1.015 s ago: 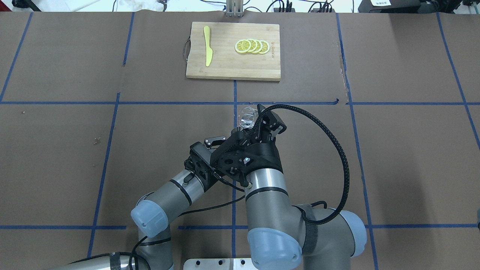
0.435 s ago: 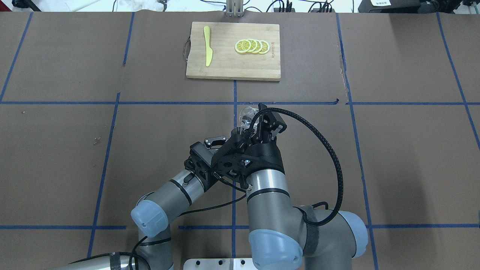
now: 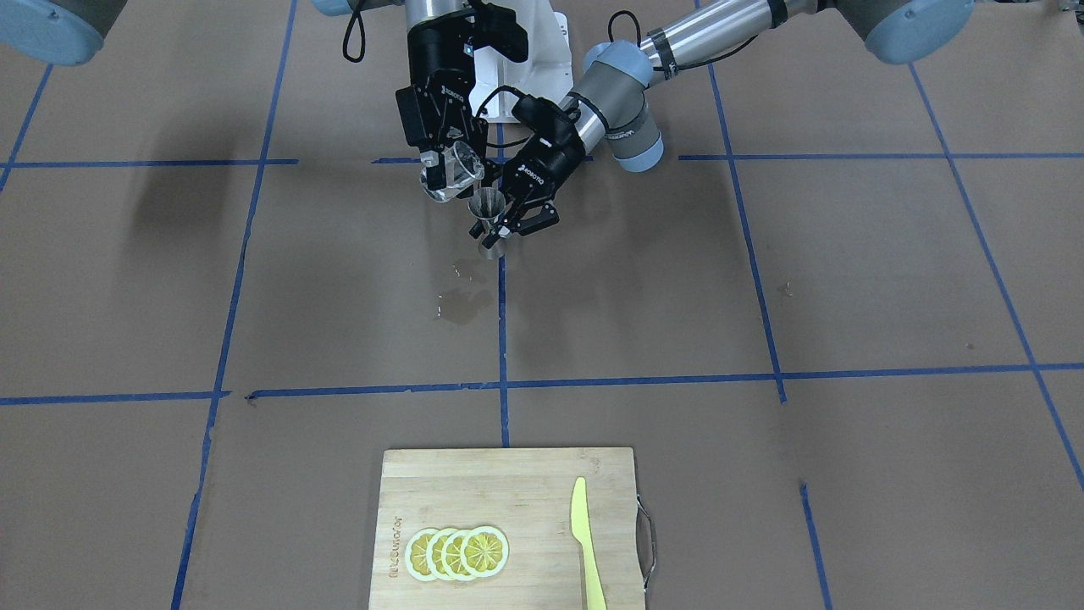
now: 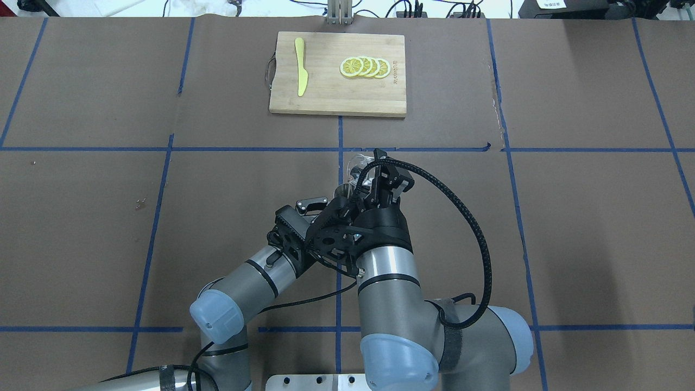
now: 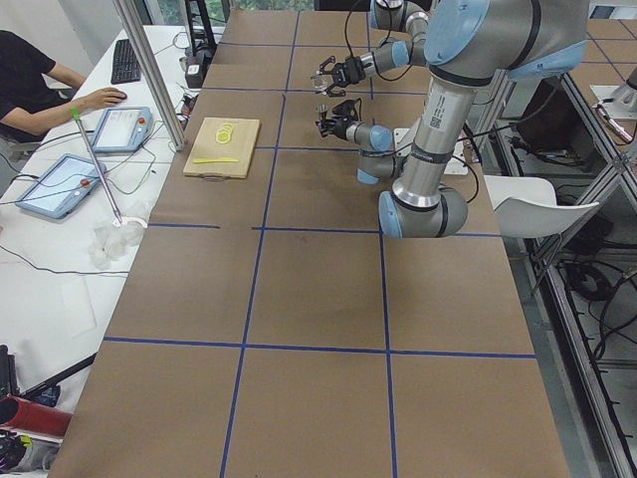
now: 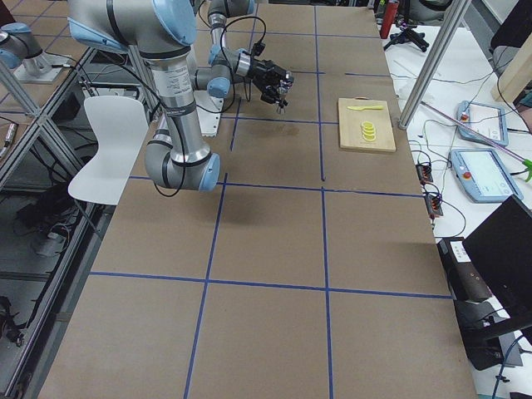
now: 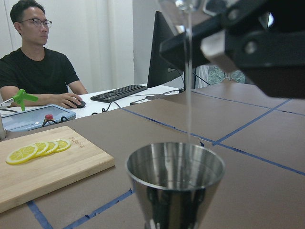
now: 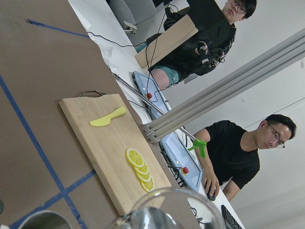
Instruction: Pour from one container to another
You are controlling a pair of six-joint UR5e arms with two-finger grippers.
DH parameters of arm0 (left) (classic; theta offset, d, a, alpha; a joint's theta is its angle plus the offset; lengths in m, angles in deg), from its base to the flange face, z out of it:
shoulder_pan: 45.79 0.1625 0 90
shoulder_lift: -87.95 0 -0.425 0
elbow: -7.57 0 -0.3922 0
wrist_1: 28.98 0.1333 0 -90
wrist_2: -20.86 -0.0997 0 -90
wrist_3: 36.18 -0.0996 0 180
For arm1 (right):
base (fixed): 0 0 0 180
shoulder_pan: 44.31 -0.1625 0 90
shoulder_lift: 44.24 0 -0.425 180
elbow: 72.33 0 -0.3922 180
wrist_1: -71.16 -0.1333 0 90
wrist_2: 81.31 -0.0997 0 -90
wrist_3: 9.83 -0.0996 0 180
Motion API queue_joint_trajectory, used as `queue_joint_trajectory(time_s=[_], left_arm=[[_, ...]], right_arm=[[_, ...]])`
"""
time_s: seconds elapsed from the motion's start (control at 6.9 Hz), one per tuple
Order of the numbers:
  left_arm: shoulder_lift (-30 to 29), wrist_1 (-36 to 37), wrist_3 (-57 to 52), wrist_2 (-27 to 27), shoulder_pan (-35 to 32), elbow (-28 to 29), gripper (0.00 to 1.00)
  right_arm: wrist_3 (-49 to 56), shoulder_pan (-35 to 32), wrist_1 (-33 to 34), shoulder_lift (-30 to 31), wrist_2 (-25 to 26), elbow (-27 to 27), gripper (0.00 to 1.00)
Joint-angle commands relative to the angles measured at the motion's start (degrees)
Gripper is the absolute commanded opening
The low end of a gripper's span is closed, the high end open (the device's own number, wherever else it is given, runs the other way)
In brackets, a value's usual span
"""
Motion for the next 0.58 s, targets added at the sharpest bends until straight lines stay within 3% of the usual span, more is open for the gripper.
queue_joint_trajectory(time_s=[0.0,0.44], left_arm=[[-0.06,0.0,0.0,0.0,0.0,0.09,0.0],[-0.15,0.0,0.0,0.0,0.0,0.0,0.0]], right_arm=[[1.67,0.32,0.05,0.03,0.99,-0.02,0.0],[5.36,0.41,0.14,0.03,2.49,-0.02,0.0]])
